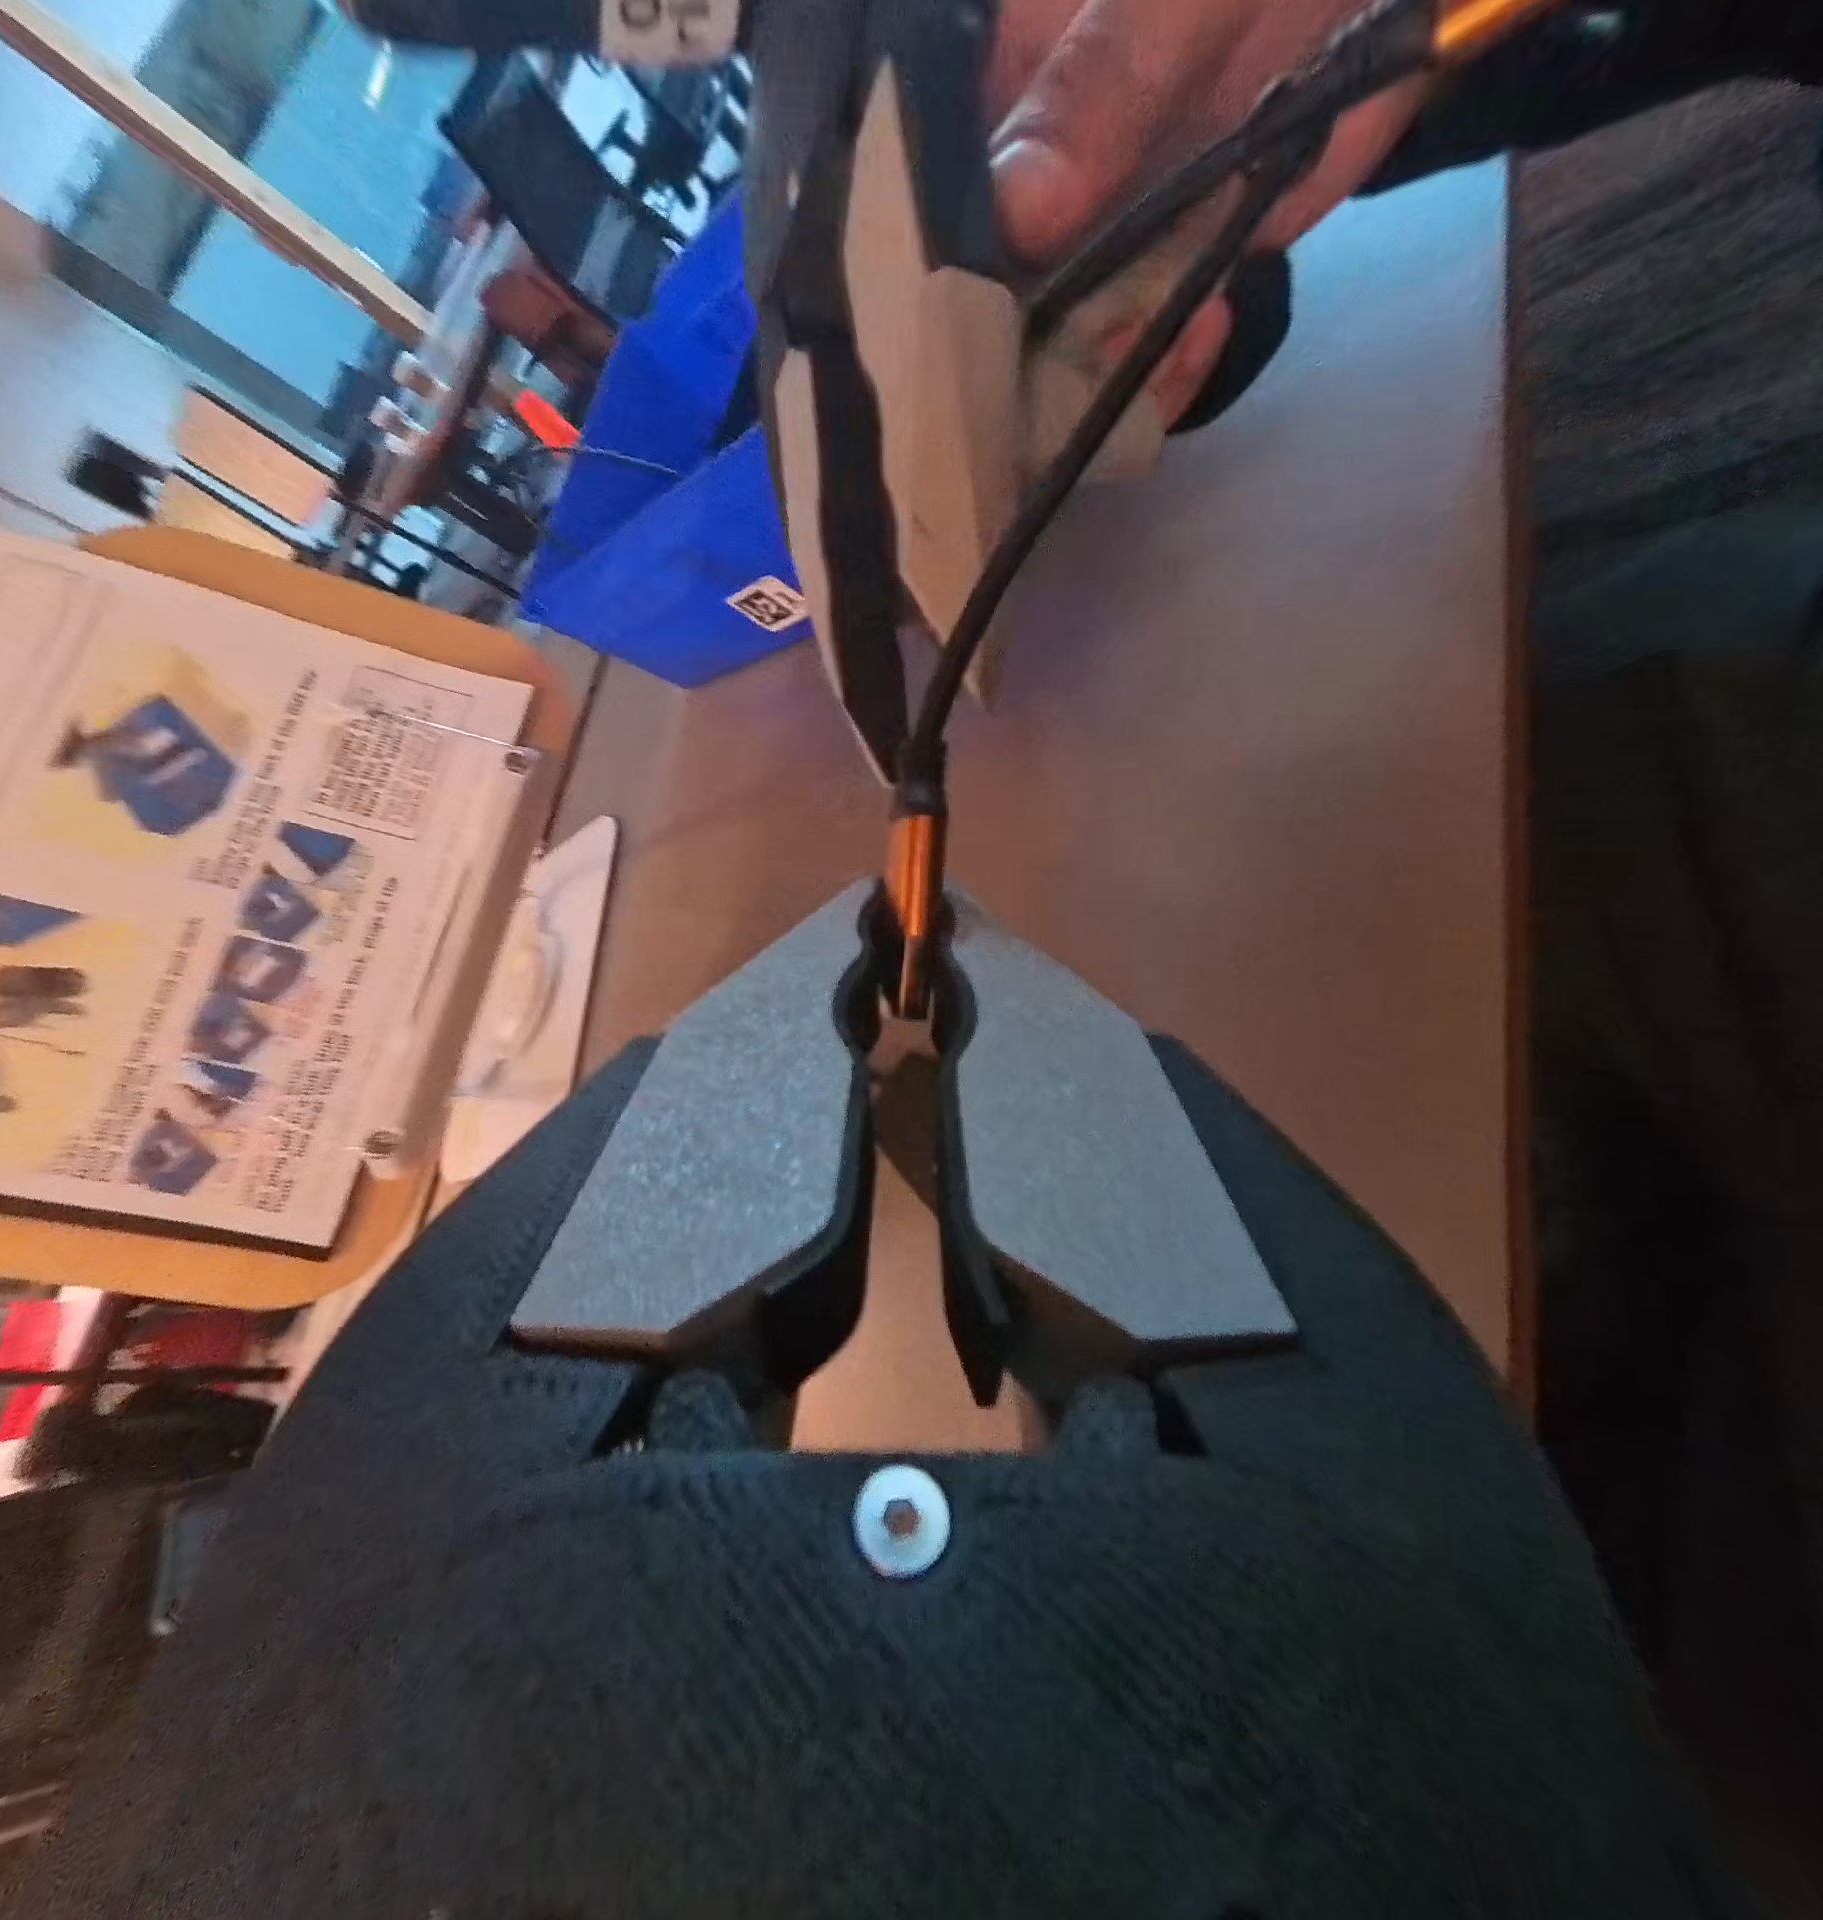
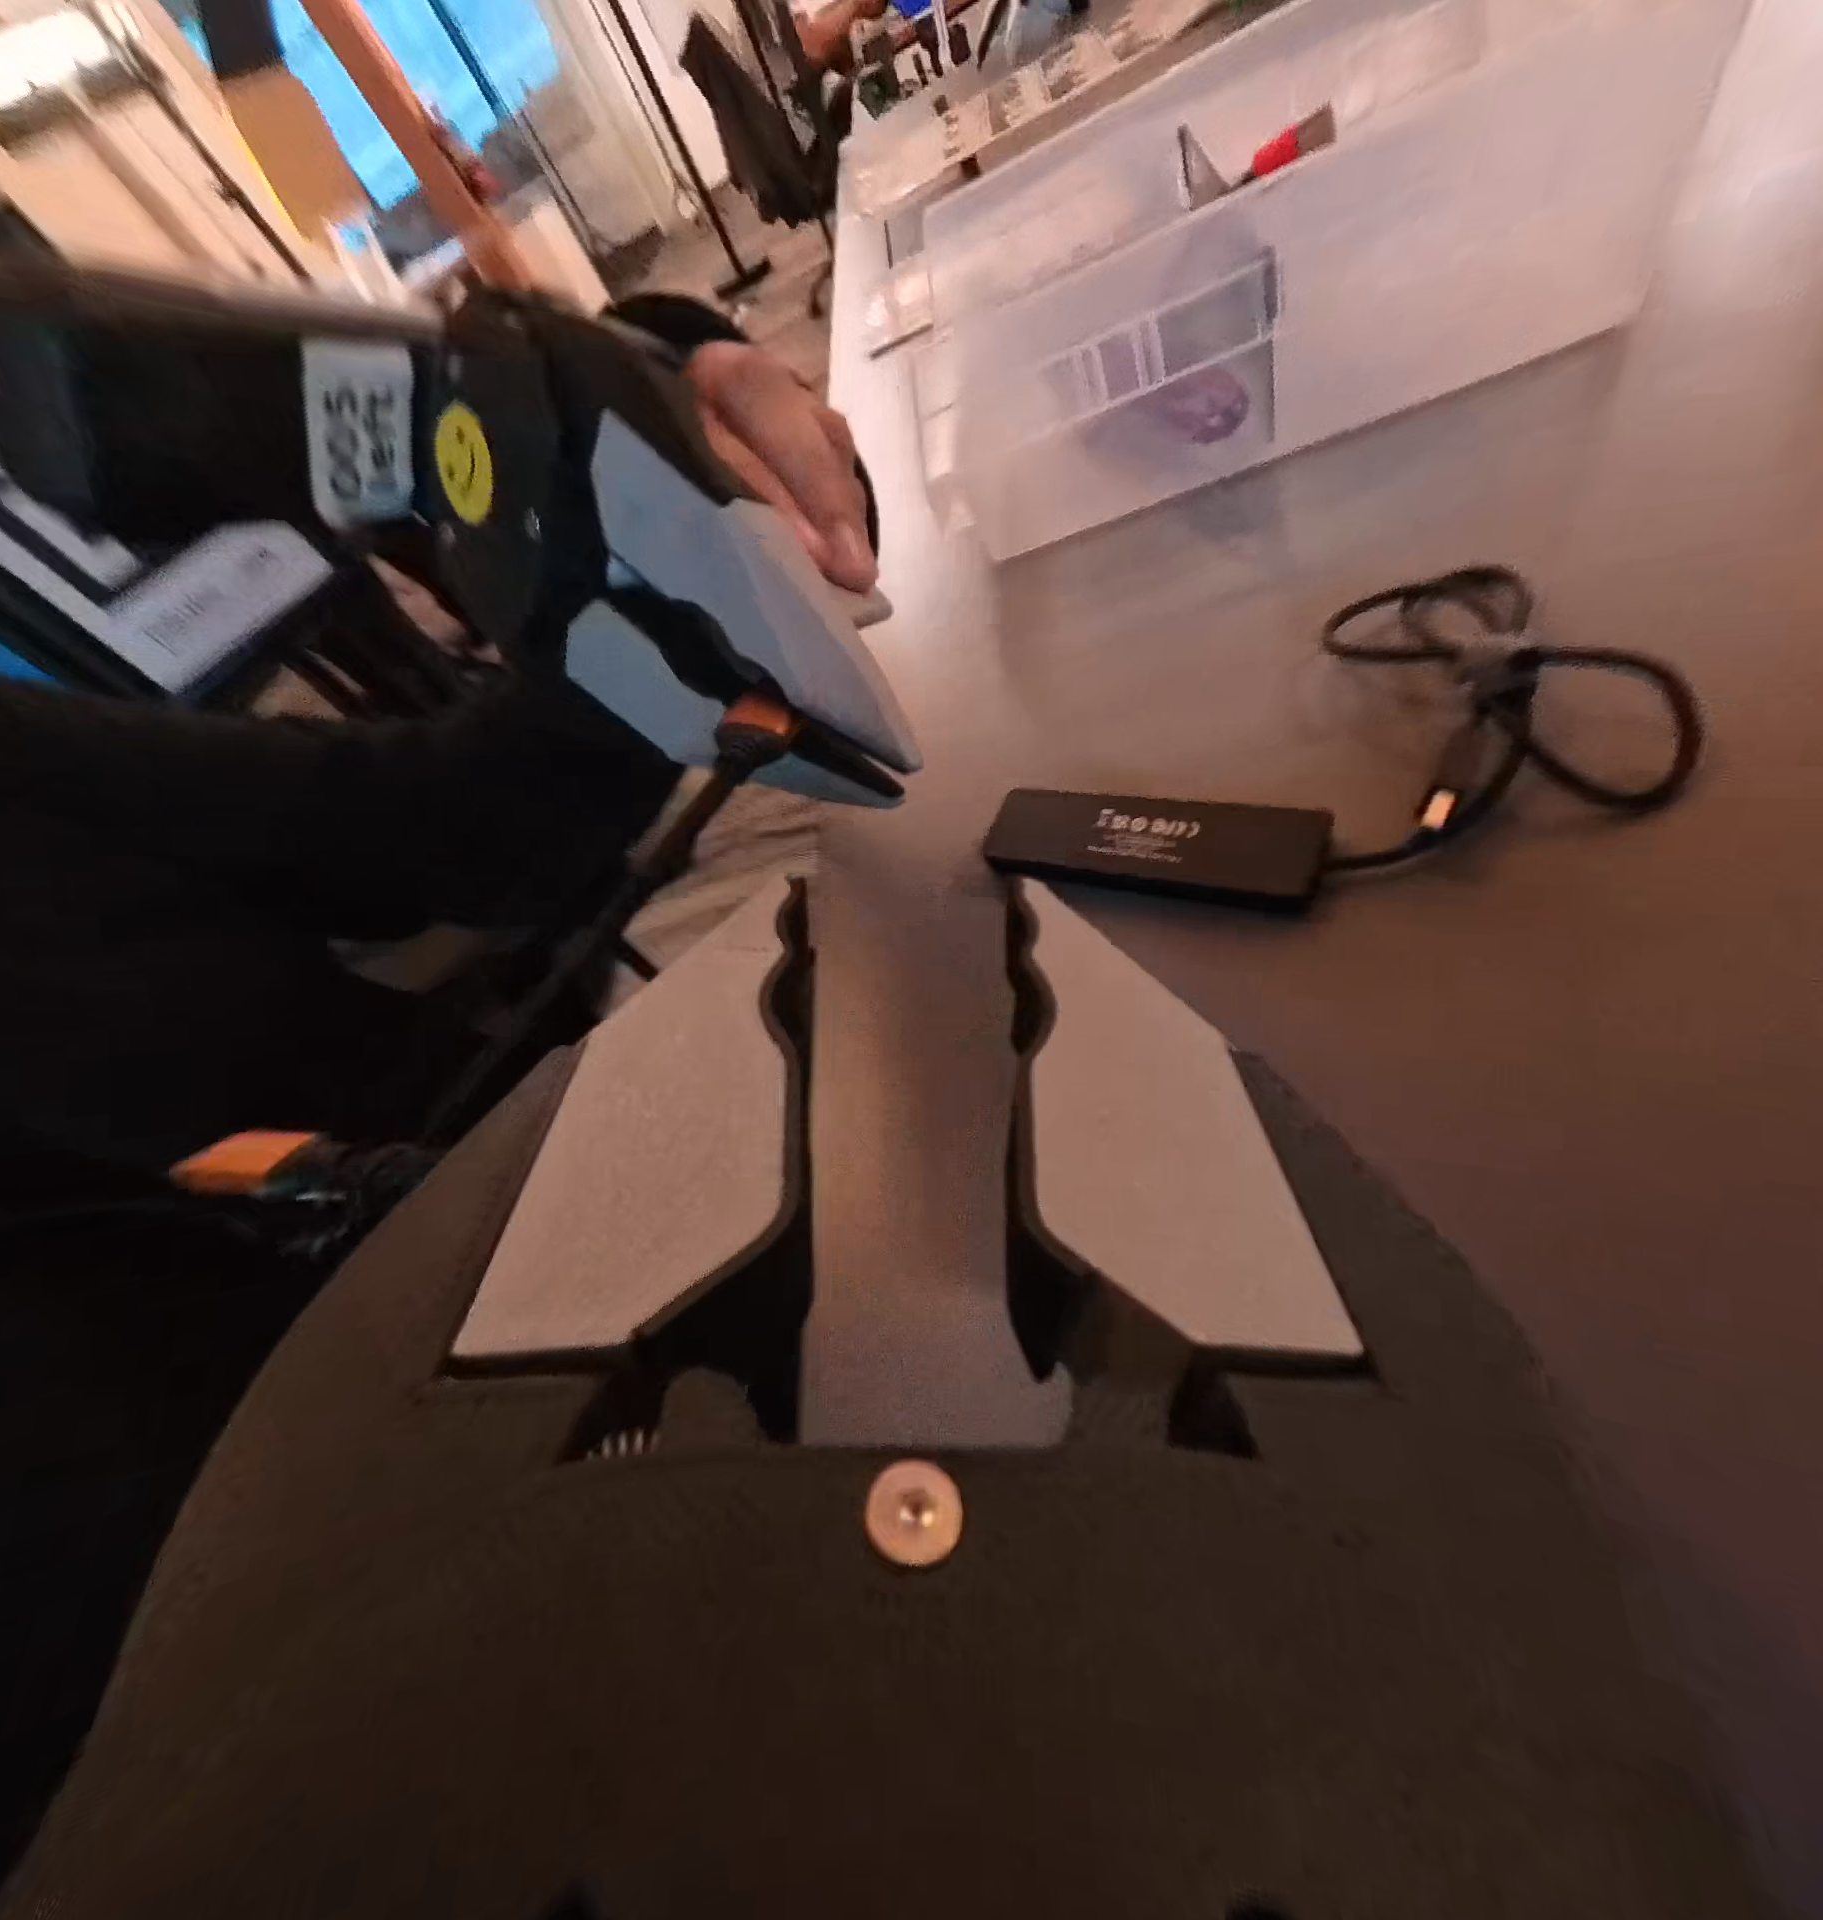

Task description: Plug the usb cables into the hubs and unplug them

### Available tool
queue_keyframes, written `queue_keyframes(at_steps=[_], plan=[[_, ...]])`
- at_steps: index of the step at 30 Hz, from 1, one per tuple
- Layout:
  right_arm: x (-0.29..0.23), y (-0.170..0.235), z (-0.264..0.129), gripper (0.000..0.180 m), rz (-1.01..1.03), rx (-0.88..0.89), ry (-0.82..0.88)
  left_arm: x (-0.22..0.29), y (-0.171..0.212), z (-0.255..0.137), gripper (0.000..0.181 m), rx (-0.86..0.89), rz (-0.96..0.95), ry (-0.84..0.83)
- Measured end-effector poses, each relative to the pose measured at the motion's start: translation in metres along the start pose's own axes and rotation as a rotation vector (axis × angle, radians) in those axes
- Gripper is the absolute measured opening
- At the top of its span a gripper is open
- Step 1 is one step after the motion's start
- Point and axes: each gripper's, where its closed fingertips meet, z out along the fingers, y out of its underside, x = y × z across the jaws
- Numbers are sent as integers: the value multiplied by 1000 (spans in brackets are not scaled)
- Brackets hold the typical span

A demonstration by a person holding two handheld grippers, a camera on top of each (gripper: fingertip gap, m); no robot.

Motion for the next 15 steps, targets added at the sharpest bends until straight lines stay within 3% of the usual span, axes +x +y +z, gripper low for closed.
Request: queue_keyframes(at_steps=[1,7,12,15], plan=[[-5,0,4,35,-78,-5,12,-1,1,0,2,0,-19,-1],[-14,4,29,29,-390,-39,160,-20,-10,-5,2,70,18,-135],[-2,1,22,36,-327,2,181,-25,-43,-29,2,212,242,-310],[-5,-10,15,34,-317,86,152,-26,-60,-39,1,284,244,-358]])
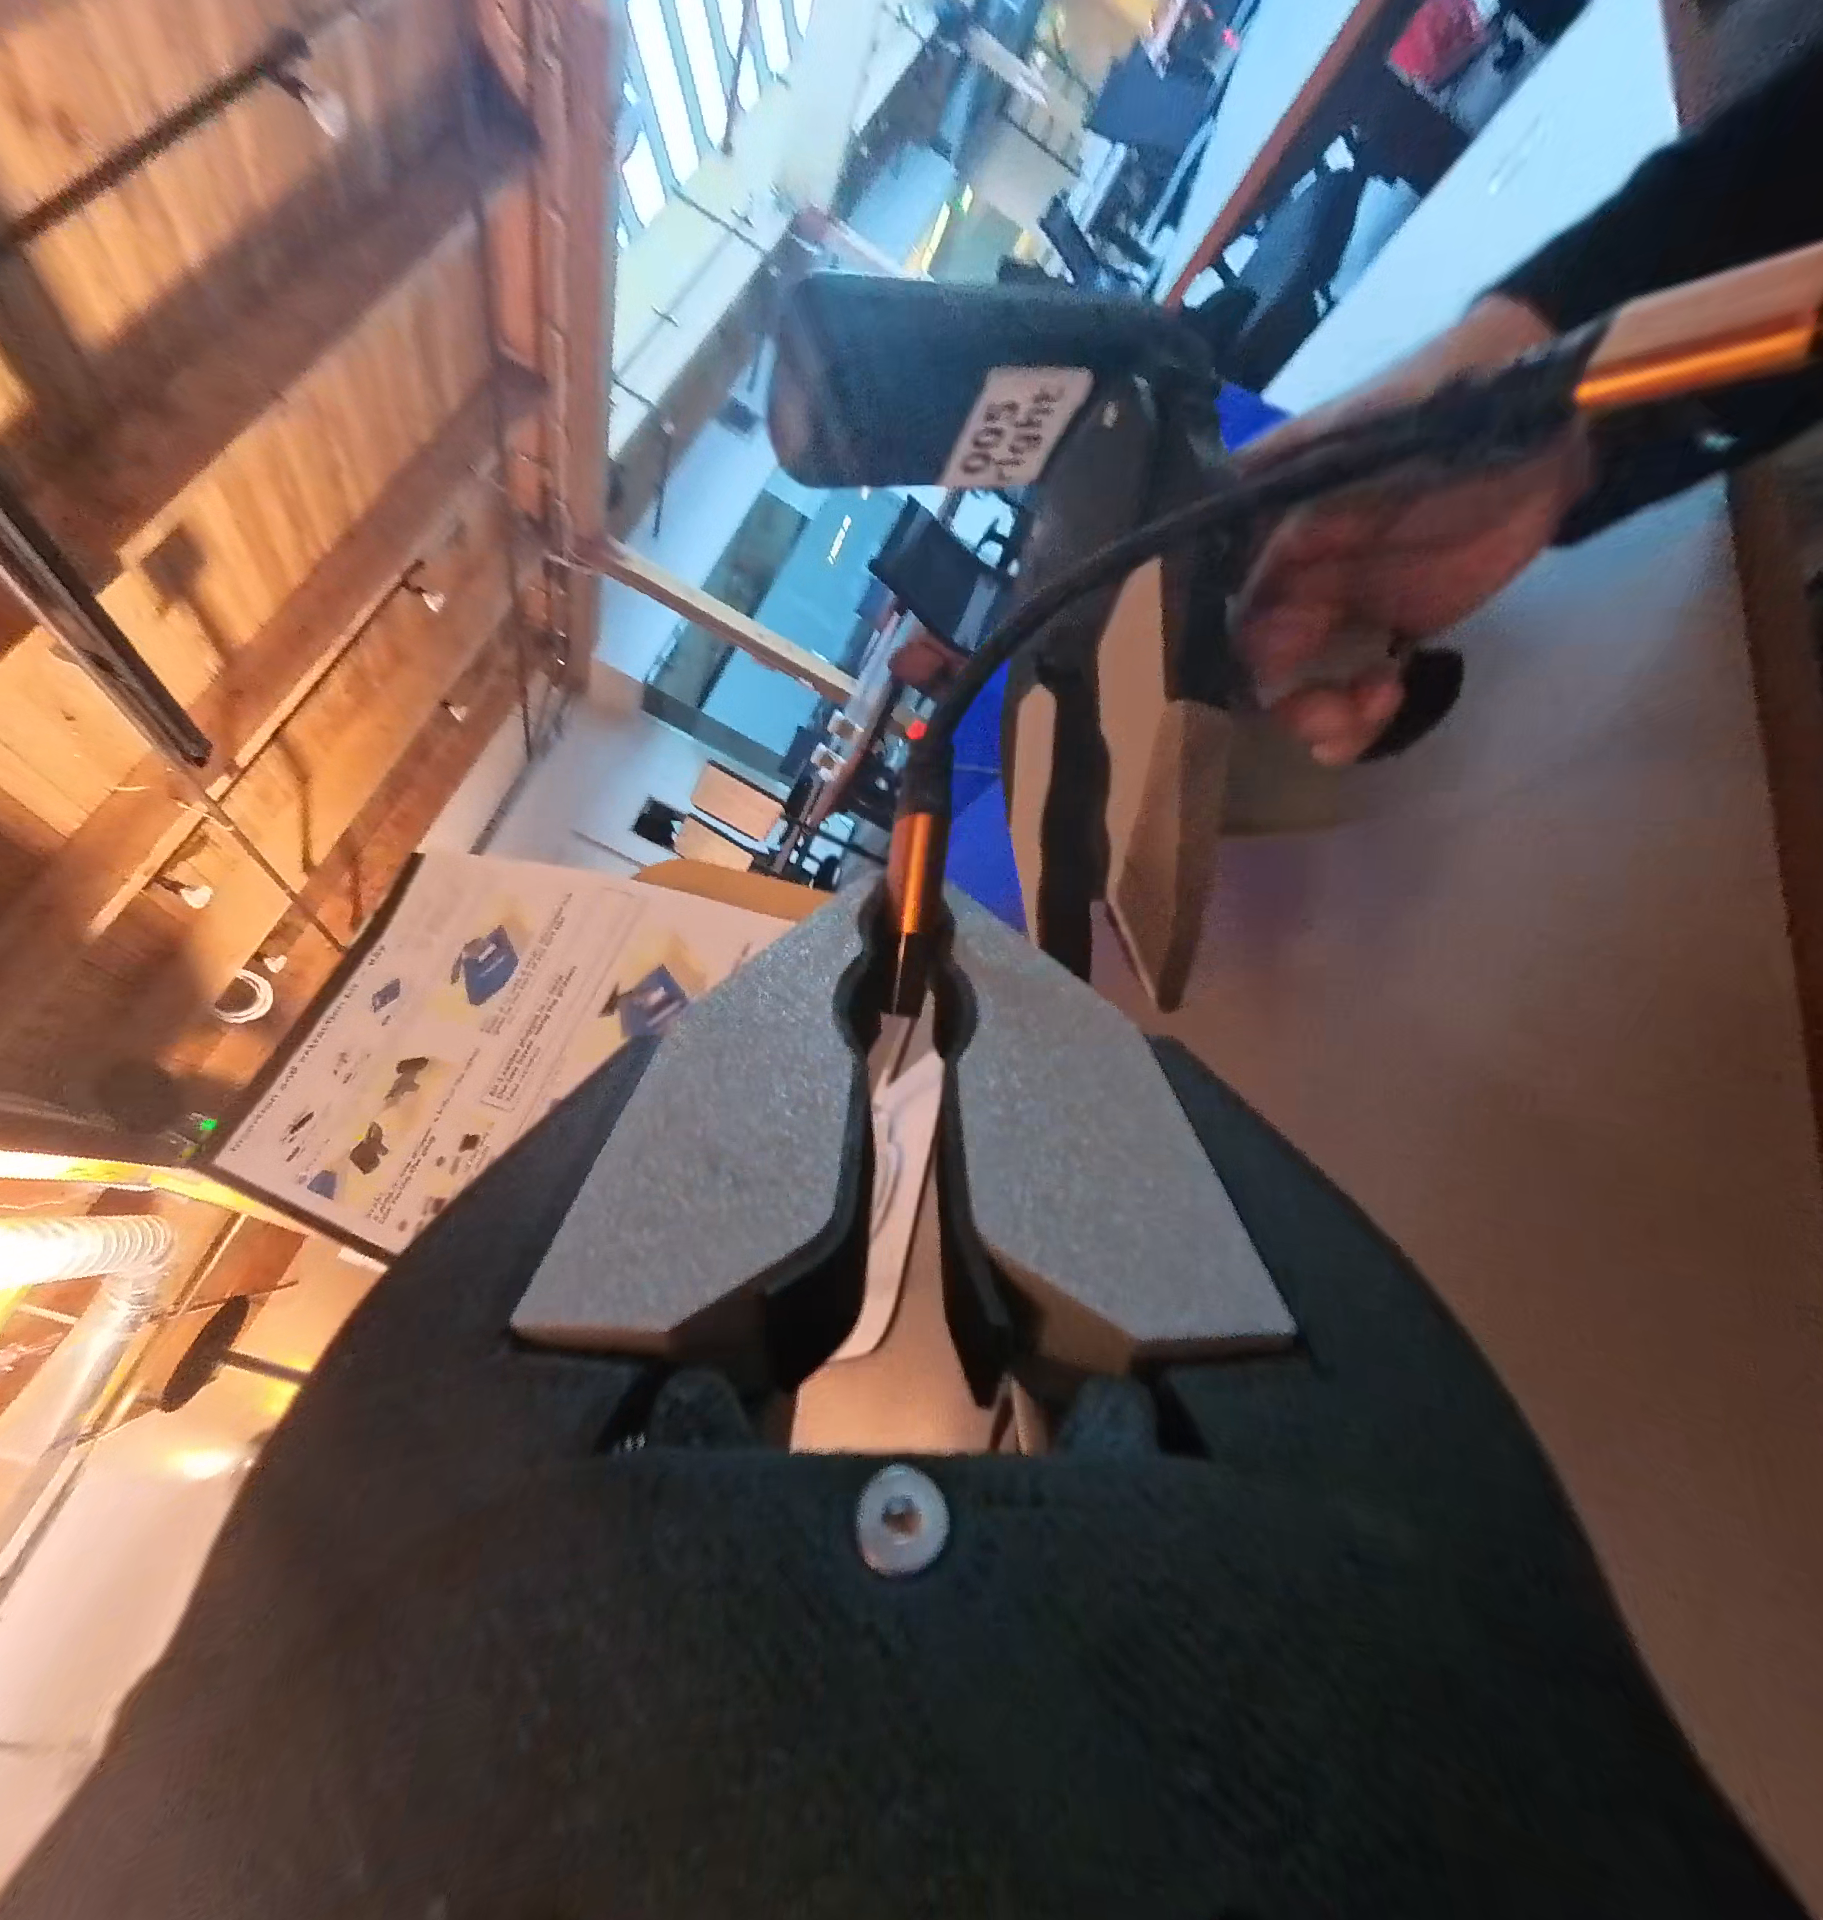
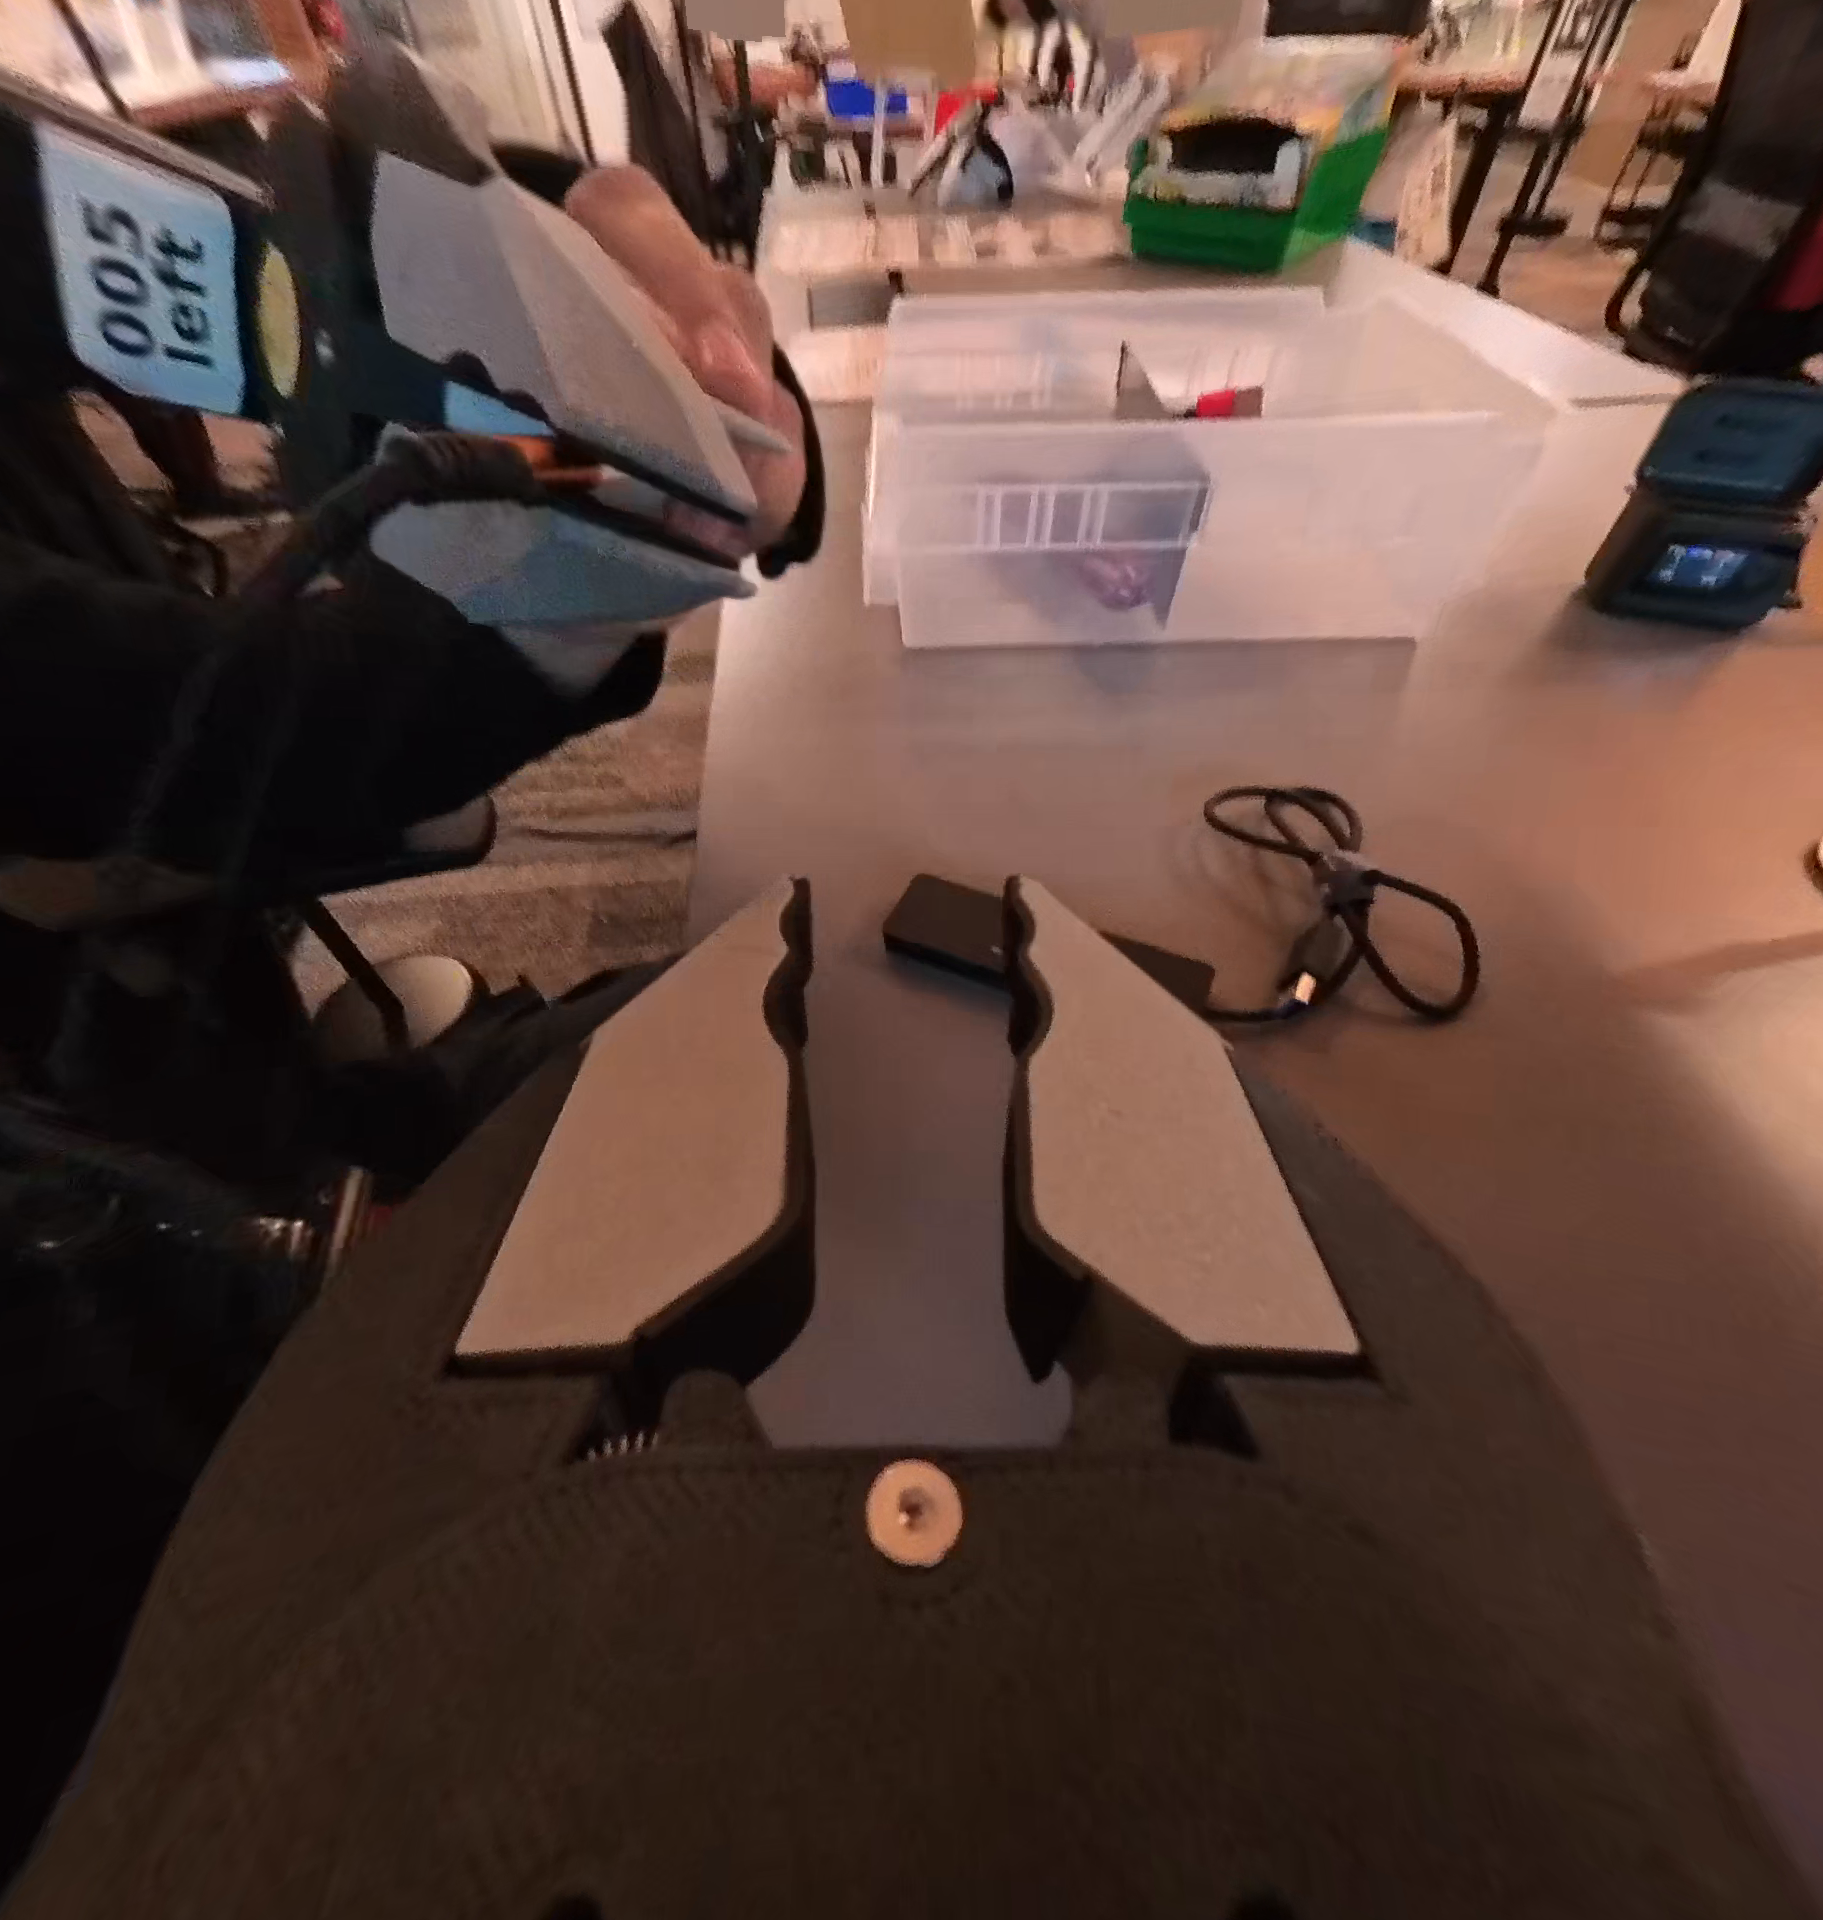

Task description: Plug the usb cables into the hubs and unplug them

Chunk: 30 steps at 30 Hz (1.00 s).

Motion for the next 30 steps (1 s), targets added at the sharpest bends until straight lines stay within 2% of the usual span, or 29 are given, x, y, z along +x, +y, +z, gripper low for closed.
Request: queue_keyframes(at_steps=[1,3,6,10,13,16,17,22,23,25,28,30], plan=[[1,-3,-1,29,-16,24,11,-2,-4,-1,1,23,-16,-4],[7,-4,-2,29,-57,33,67,-4,-7,-1,1,43,-65,-1],[-6,-8,2,38,-111,49,44,-10,3,2,2,-7,-86,-31],[-14,-43,-1,41,-174,214,143,-8,14,8,2,-51,-153,-27],[-30,-65,-12,41,-176,352,134,-7,25,12,1,-92,-193,-24],[-30,-78,-21,27,-139,456,183,-3,28,14,1,-99,-192,-18],[-28,-79,-22,22,-112,462,200,-3,28,14,1,-102,-181,-25],[-28,-73,-14,23,-30,412,158,-2,28,16,1,-138,-103,-53],[-25,-70,-13,13,-35,397,172,-2,29,17,2,-147,-91,-60],[-21,-66,-13,8,-34,378,187,1,32,19,2,-166,-88,-53],[-11,-61,-16,7,11,346,195,9,43,21,2,-217,-135,9],[3,-58,-25,4,30,341,249,9,68,18,12,-357,-280,61]])
